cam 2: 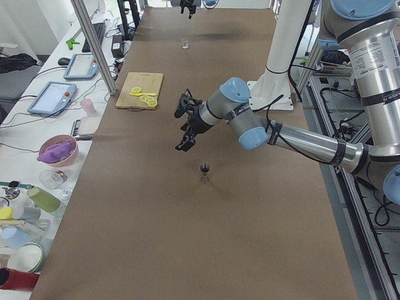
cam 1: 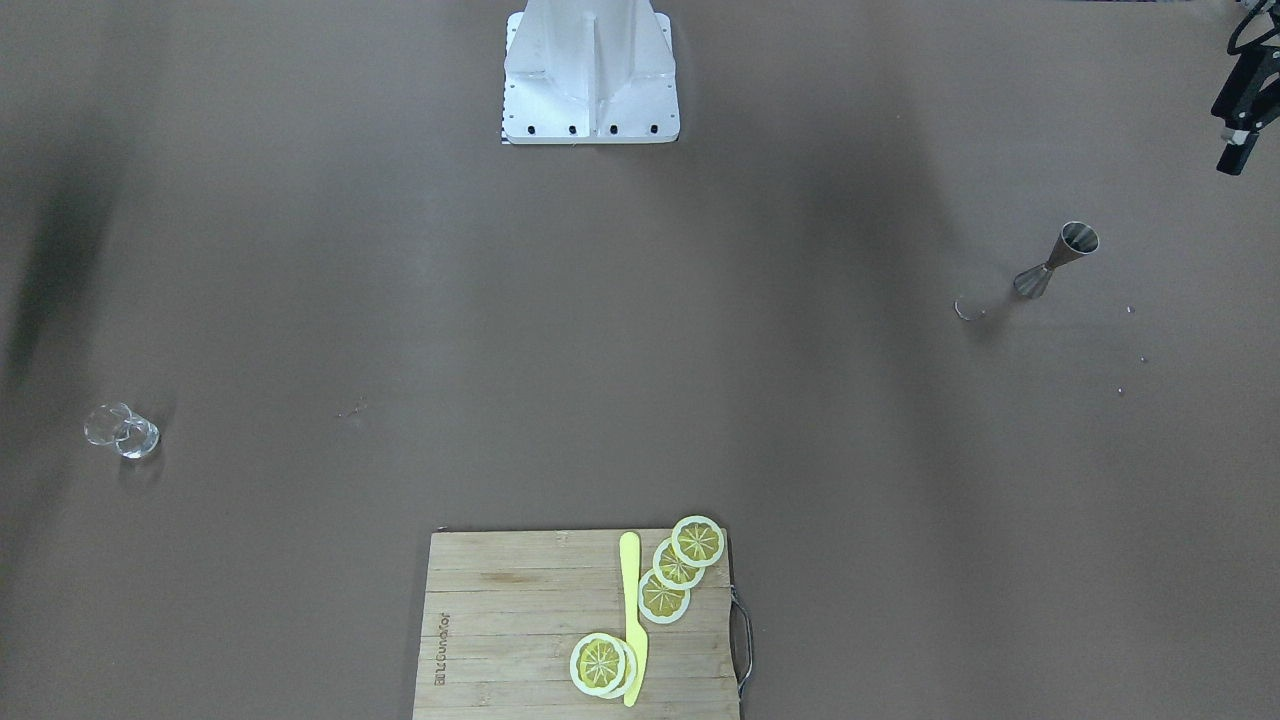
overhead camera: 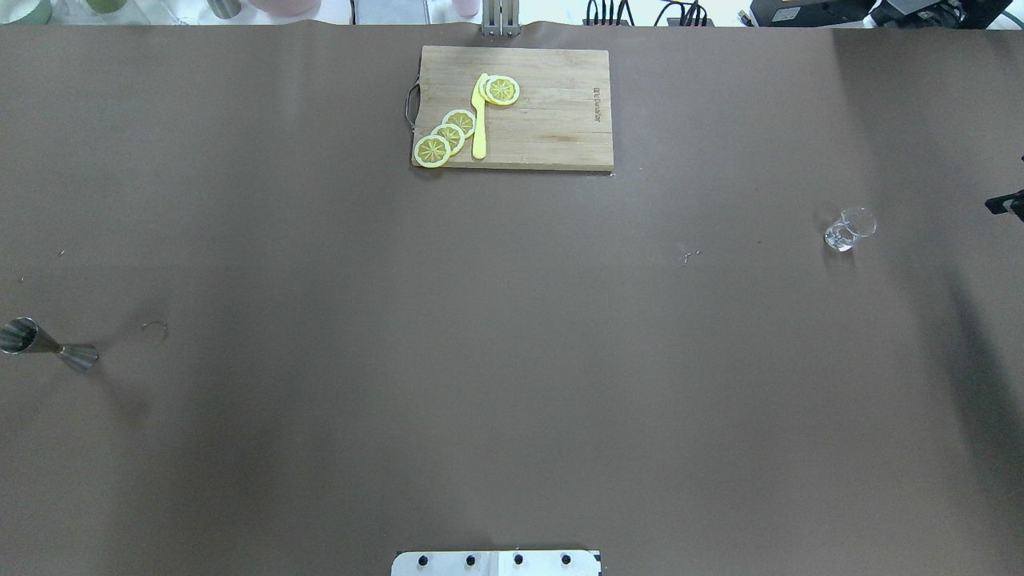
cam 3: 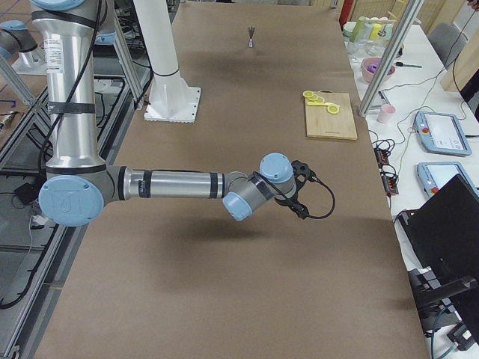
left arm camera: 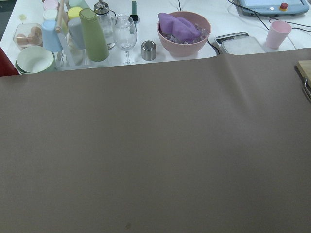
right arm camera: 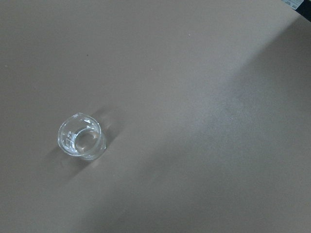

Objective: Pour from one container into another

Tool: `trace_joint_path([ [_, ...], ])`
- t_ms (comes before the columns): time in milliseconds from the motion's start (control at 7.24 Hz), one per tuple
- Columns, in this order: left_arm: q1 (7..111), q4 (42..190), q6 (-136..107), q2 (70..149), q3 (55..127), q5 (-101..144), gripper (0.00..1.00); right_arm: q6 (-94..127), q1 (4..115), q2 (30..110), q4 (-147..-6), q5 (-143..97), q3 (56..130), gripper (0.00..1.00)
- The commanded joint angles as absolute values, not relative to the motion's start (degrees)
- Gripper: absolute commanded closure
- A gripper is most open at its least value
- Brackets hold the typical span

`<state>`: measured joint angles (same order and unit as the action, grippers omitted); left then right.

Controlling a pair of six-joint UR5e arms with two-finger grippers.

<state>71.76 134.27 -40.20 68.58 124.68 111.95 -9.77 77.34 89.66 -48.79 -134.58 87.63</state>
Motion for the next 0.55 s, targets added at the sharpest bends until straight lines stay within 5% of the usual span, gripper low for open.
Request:
trace_joint_path([
  [0,63.2,146.4,-45.1,62.7,124.6,99.5,0.03,-9.7,75.4,89.2,-45.4,-134.7,86.0,0.01],
  [414,54.3,153.1,-50.1,57.8,124.5,85.6,0.03,-6.9,71.7,86.0,-35.8,-135.3,80.3,0.01],
])
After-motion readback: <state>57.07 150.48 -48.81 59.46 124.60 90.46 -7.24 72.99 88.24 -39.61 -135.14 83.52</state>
